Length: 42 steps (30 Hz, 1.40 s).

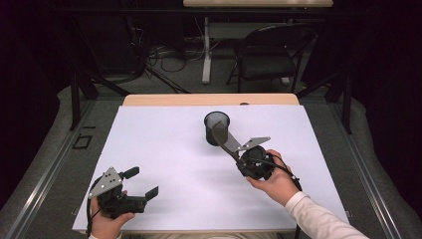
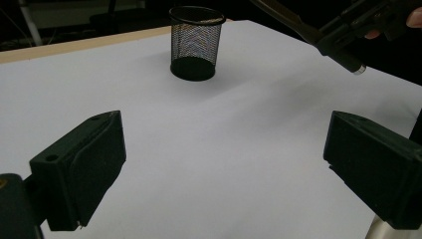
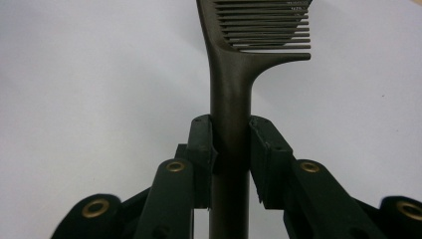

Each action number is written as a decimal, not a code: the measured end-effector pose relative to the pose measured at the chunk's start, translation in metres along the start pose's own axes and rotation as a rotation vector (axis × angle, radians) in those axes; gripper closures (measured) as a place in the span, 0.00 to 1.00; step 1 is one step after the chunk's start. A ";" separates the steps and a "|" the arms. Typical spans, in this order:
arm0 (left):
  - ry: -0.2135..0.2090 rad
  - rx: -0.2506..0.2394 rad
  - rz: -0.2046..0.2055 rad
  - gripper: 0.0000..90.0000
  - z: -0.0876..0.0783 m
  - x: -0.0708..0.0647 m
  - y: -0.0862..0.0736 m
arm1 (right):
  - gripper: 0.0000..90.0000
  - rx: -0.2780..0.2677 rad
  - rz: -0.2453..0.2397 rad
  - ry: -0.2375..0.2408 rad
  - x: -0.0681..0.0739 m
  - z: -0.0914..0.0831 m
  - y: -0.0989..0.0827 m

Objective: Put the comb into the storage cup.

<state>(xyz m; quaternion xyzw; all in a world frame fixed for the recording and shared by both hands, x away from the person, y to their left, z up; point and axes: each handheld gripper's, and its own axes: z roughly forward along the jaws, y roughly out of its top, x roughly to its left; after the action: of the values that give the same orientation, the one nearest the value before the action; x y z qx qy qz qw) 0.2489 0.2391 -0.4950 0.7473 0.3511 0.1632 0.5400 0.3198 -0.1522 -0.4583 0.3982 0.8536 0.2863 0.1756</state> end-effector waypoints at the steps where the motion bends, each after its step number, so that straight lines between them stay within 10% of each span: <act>1: 0.000 0.001 0.001 0.04 0.000 0.000 0.000 | 0.81 -0.009 -0.001 0.000 0.000 0.000 0.000; 42: -0.024 -0.007 -0.036 0.18 0.017 0.004 0.030 | 0.81 -0.244 -0.129 0.005 0.009 -0.003 0.012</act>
<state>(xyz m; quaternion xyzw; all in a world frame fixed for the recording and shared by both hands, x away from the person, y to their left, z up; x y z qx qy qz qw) 0.2725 0.2252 -0.4735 0.7410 0.3575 0.1454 0.5495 0.3195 -0.1400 -0.4494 0.3173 0.8368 0.3769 0.2387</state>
